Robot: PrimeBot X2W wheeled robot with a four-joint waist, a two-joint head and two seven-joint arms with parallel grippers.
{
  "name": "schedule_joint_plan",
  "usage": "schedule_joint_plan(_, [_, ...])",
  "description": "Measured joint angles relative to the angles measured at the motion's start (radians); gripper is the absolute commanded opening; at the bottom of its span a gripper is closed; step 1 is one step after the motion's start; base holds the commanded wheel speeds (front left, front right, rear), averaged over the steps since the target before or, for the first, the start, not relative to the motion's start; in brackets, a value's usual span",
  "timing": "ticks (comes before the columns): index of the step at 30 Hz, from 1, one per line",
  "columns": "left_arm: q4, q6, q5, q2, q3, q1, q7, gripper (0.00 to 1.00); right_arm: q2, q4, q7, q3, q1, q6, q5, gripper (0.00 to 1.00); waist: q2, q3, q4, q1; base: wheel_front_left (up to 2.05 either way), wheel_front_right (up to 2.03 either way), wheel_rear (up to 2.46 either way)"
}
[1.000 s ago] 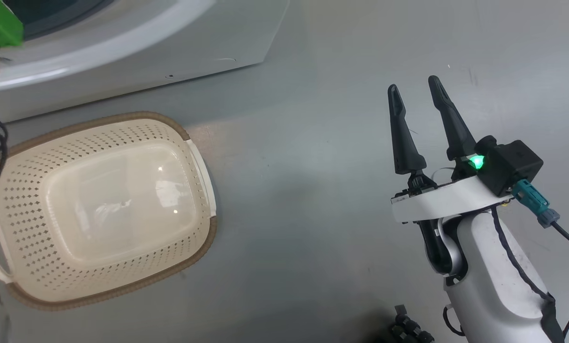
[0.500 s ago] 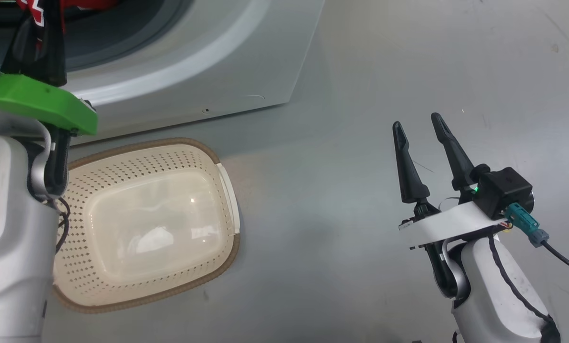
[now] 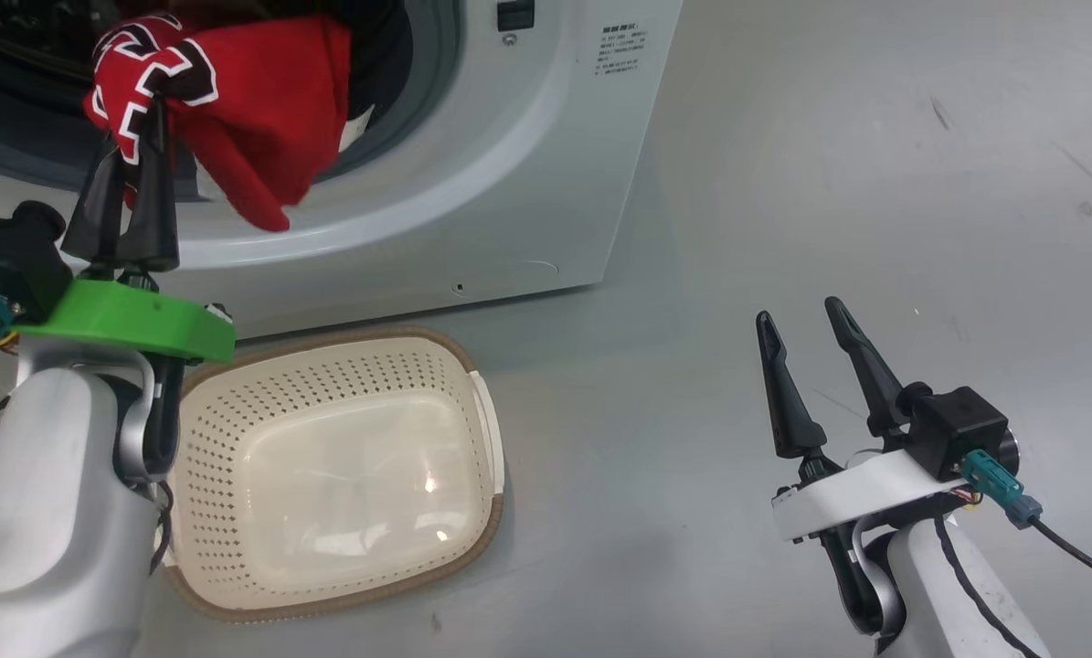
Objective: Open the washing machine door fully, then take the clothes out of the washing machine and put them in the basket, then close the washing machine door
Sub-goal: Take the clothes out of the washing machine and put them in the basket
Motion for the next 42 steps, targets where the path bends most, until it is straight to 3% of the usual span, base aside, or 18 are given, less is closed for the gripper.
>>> schedule_joint_plan(18, [-0.193,0.065,0.038,-0.014,0.001,0.190,-0.010,0.00,0.000,-0.020,0.000,0.004,0.075,0.002,0.000,1.00,0.0000,-0.127,0.063,0.0000,0.00,0.00,0.00])
schedule_joint_plan(28, [-0.166,0.081,0.027,-0.047,-0.068,0.320,0.051,0.00,0.000,-0.046,0.000,0.013,0.077,0.007,-0.005,1.00,0.0000,-0.107,0.064,0.0000,0.00,0.00,0.00])
schedule_joint_plan(42, [-0.012,0.081,-0.021,-0.085,-0.097,0.360,0.124,0.00,0.000,-0.084,0.000,0.048,0.058,0.010,-0.007,1.00,0.0000,-0.012,0.035,0.0000,0.00,0.00,0.00])
